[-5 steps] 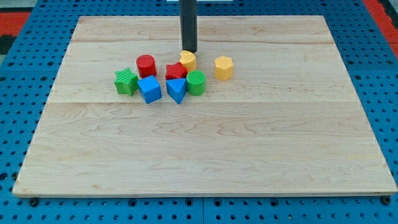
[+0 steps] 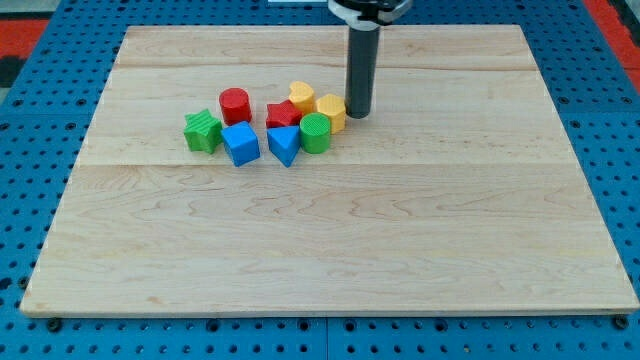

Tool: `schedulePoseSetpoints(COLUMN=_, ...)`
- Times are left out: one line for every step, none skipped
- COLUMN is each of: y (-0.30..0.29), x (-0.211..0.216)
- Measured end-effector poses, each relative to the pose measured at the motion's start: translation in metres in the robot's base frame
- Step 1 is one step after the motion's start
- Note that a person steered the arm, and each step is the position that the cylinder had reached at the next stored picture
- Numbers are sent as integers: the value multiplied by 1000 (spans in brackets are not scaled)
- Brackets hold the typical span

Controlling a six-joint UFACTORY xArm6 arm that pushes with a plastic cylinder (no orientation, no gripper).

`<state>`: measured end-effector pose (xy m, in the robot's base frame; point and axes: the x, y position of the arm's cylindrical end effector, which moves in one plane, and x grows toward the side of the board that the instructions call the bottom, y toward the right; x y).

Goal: Push the yellow hexagon into the red star

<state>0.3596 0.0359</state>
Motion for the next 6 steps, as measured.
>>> schedulePoseSetpoints(y=-3, x=-9)
schedulePoseSetpoints(y=-9, x=-23)
schedulePoseSetpoints(y=-19, x=-26)
schedulePoseSetpoints(y=-55, x=-27)
schedulePoseSetpoints(y=-55, x=-30)
schedulePoseSetpoints(y=-59, x=-34)
